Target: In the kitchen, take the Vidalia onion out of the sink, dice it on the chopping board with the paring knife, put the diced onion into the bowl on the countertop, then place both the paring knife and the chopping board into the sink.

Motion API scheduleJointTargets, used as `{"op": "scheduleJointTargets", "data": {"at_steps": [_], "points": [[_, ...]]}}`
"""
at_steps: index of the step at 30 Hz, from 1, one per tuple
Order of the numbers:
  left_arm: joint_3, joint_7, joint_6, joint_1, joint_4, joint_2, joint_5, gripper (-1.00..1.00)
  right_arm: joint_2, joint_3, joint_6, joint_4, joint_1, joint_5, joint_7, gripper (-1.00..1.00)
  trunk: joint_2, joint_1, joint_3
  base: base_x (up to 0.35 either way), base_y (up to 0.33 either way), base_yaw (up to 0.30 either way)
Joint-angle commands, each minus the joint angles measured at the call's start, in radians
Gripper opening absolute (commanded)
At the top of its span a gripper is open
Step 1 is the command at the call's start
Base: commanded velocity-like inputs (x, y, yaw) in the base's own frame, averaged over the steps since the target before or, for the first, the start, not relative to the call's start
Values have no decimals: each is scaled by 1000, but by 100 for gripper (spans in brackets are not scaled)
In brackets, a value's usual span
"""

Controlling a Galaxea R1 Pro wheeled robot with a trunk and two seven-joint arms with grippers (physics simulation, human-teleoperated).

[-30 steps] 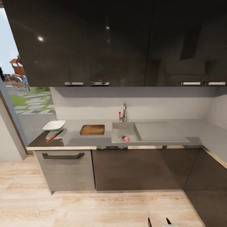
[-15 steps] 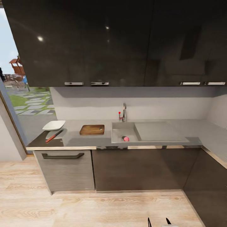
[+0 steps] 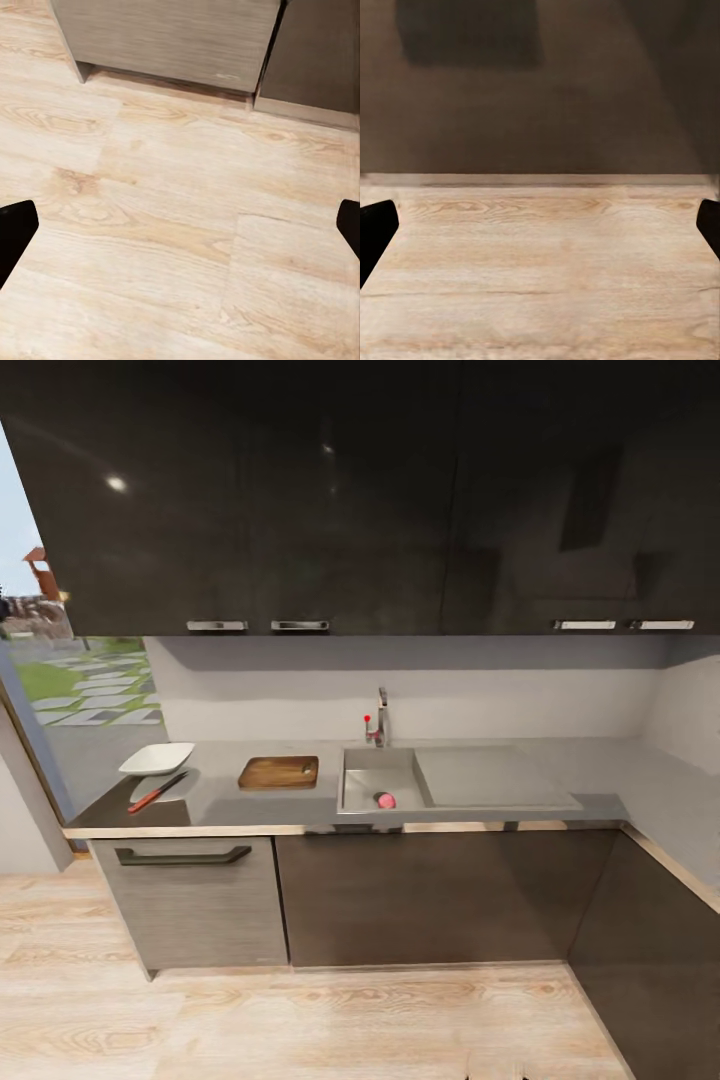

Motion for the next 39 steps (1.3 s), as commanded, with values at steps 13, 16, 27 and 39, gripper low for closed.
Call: {"op": "scheduleJointTargets", "data": {"at_steps": [13, 16, 27, 39], "points": [[-15, 2, 804, -1, -703, -53, -68, 100, -5, -10, 89, 30, 0, 5, -14, 100, -1, 0, 0, 0, -2, 0], [-24, 3, 892, -1, -826, -77, -119, 100, -5, -11, 90, 29, 0, 5, -14, 100, -1, 0, 0, 0, 0, 0], [-116, 6, 1103, -110, -1010, -204, -442, 100, -5, -12, 90, 28, 0, 5, -47, 100, -1, 0, 0, 0, 0, 0], [-150, 6, 1479, -689, -1027, -215, -330, 100, -5, -13, 90, 23, 0, 5, -68, 100, -1, 0, 0, 0, 0, 0]]}}
